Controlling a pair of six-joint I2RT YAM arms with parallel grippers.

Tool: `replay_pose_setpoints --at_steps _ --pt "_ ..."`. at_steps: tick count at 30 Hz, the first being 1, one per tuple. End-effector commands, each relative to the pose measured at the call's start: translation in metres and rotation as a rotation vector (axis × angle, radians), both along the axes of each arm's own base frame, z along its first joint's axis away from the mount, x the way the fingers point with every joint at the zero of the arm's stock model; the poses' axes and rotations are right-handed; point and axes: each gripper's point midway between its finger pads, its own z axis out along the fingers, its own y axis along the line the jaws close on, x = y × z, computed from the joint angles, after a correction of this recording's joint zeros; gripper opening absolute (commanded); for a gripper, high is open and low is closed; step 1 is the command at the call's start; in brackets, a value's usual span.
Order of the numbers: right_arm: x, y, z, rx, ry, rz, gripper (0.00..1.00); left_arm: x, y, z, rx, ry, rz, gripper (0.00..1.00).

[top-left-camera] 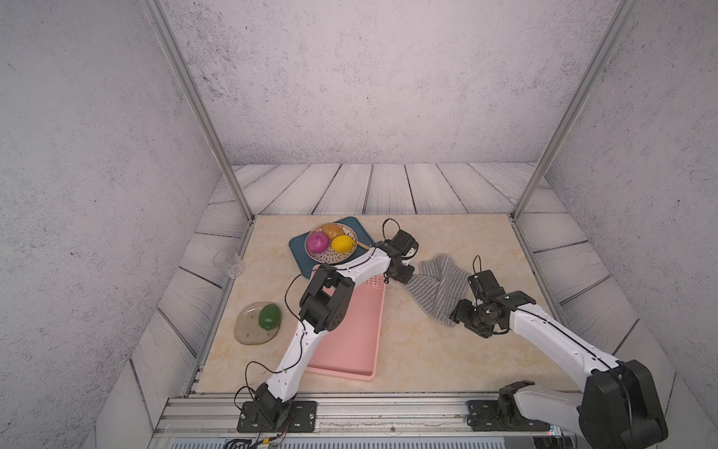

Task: Fold the square dishcloth
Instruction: Flatten out the cleaning item at the center of the board.

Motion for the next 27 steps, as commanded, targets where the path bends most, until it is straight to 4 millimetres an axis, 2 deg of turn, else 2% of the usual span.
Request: replay_pose_setpoints --at_steps 1,3,4,10,18,21,25,27 --pt "-0.001 -0.004 -0.012 -0.029 0.025 -0.022 0.65 -0.010 0.005 -0.020 0.043 0.057 -0.014 0.20" --pt "0.000 -0.007 -0.015 -0.047 0.039 -0.035 0.64 -0.007 0.005 -0.017 0.042 0.047 -0.010 0.03" --pt "0.001 -0.007 -0.017 -0.053 0.044 -0.037 0.63 -0.006 0.005 -0.014 0.040 0.042 -0.009 0.00" --pt "0.008 0.000 -0.029 -0.025 0.055 -0.049 0.59 -0.002 0.005 0.004 0.021 0.008 0.007 0.00" --pt "0.009 0.005 -0.046 -0.011 0.086 -0.041 0.49 -0.001 0.007 0.016 -0.003 -0.022 0.039 0.00" --pt "0.005 0.009 -0.052 0.011 0.102 -0.035 0.42 0.000 0.007 0.020 -0.011 -0.030 0.047 0.00" --pt "0.004 0.010 -0.056 0.017 0.111 -0.035 0.23 0.004 0.006 0.029 -0.023 -0.049 0.058 0.00" --pt "0.004 0.007 -0.053 0.003 0.106 -0.034 0.17 0.005 0.006 0.037 -0.030 -0.066 0.061 0.00"
